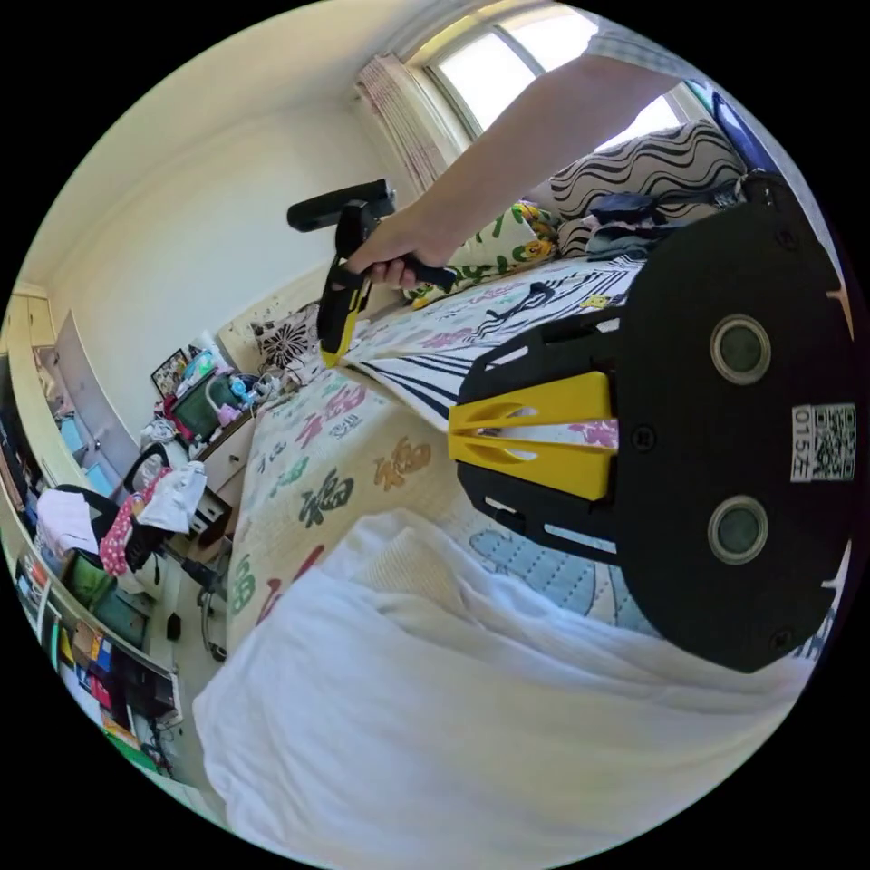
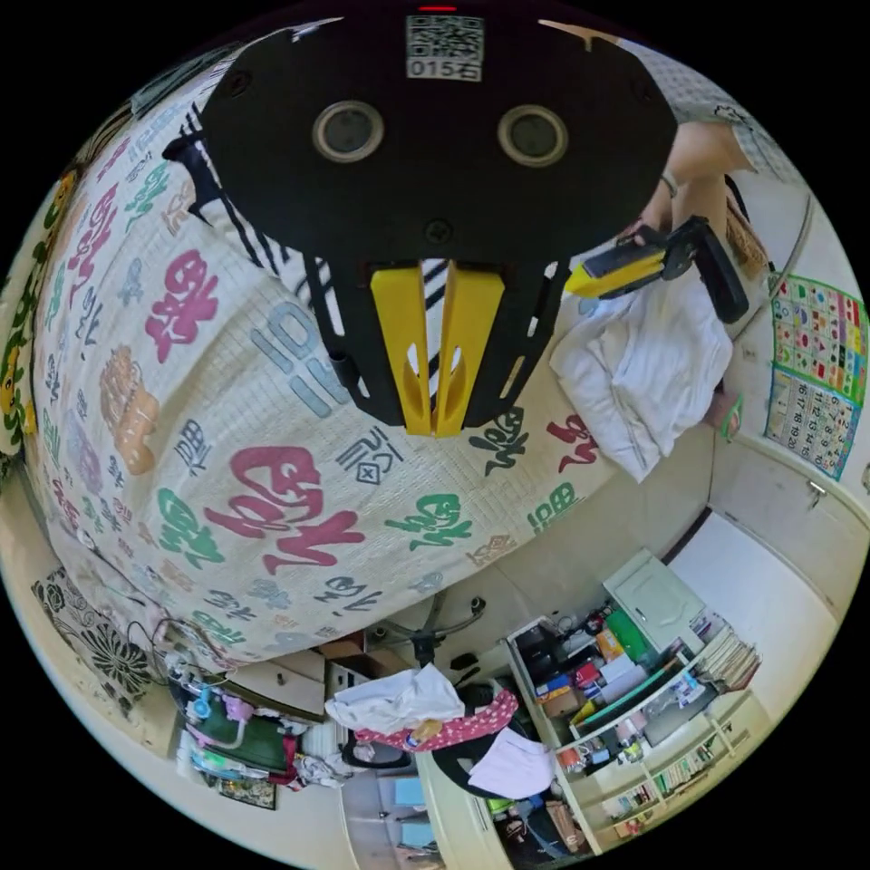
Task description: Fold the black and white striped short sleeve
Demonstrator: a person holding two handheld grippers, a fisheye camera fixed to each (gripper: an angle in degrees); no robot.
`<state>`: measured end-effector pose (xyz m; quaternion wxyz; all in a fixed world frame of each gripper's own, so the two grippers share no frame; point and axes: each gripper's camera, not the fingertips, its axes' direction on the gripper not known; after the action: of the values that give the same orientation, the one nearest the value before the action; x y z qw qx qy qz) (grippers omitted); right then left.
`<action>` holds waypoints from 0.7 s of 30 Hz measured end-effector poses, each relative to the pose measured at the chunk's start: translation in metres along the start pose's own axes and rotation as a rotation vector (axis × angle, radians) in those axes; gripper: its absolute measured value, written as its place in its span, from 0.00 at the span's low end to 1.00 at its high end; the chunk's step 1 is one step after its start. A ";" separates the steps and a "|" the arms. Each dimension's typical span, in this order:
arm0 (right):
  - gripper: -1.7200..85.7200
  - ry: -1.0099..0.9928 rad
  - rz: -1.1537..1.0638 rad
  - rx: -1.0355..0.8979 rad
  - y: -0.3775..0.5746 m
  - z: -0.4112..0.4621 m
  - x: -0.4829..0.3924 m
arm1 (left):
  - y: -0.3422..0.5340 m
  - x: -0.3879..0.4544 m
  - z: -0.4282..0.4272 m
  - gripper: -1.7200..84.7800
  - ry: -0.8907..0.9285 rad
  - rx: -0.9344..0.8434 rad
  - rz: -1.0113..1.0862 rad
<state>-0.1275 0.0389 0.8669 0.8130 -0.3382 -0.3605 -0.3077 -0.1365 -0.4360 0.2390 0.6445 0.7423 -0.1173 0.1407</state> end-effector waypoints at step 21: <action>0.08 0.193 -0.108 0.050 0.186 -0.237 -0.092 | 0.001 -0.061 0.026 0.08 0.097 -0.276 0.085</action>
<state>0.0494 -0.0121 0.6118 0.8342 -0.2668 -0.3060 -0.3731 -0.1918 -0.4628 0.2146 0.7388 0.6335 -0.1353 0.1861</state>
